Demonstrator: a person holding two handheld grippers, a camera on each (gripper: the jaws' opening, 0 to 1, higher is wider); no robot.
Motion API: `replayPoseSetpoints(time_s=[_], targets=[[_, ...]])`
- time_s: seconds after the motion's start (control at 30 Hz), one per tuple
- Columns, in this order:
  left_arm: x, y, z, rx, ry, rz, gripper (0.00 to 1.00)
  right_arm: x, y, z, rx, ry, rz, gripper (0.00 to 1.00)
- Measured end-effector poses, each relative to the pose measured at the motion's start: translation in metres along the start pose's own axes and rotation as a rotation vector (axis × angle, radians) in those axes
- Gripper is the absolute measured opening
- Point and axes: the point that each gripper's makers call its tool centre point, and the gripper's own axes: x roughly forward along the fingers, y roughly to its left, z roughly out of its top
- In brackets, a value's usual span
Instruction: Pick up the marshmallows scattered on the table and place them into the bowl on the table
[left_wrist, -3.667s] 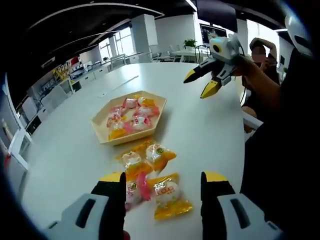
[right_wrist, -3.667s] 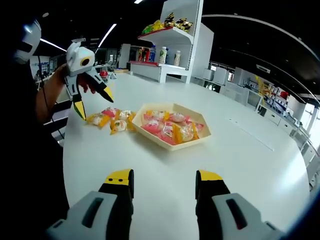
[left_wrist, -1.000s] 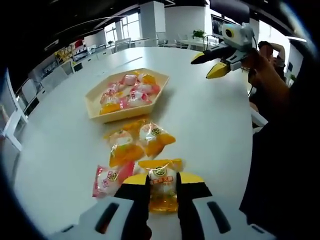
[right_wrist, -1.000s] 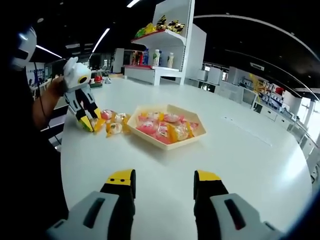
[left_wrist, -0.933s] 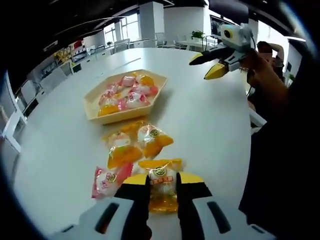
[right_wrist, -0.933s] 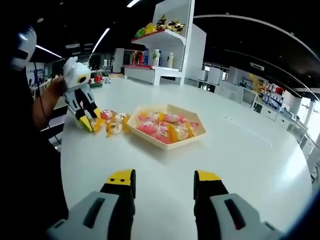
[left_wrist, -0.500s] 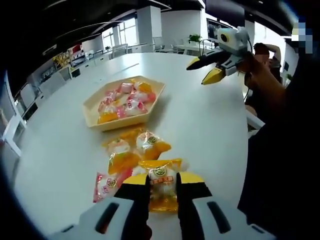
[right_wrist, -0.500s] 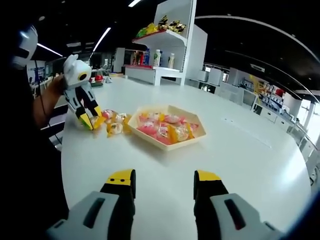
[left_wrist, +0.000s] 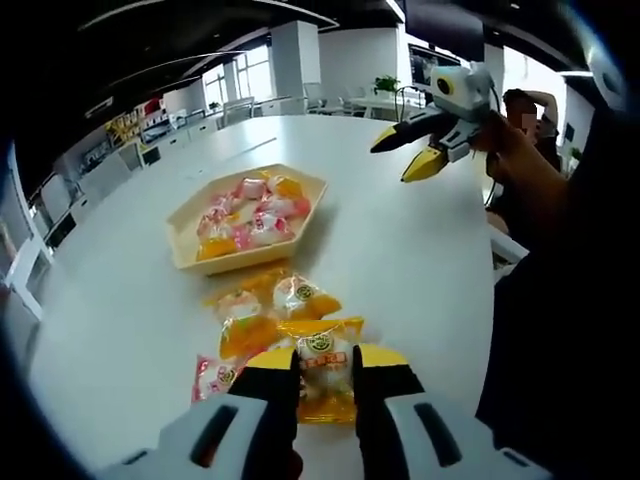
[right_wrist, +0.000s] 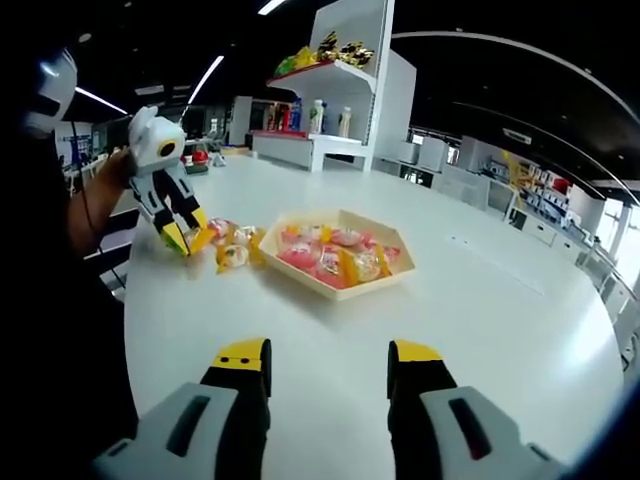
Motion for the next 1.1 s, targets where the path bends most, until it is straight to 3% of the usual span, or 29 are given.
replayPoseSetpoints(time_s=[0.13,0.57,0.7,1.1], targets=[[0.002,-0.01,0.008,0.018,-0.017,-0.042,0.22,-0.002,-0.001,0.003,0.012,-0.012,0.007,0.46],[0.0,-0.003,0.02,0.018,-0.076,-0.012,0.22,0.0,-0.001,0.001,0.014,-0.006,0.008,0.46],[-0.002,-0.003,0.026,0.053,-0.105,-0.009,0.22,0.0,-0.003,0.001,0.019,-0.006,0.004,0.46],[0.0,-0.011,0.032,0.07,-0.133,-0.037,0.22,0.003,0.0,0.003,0.011,-0.003,0.015,0.46]])
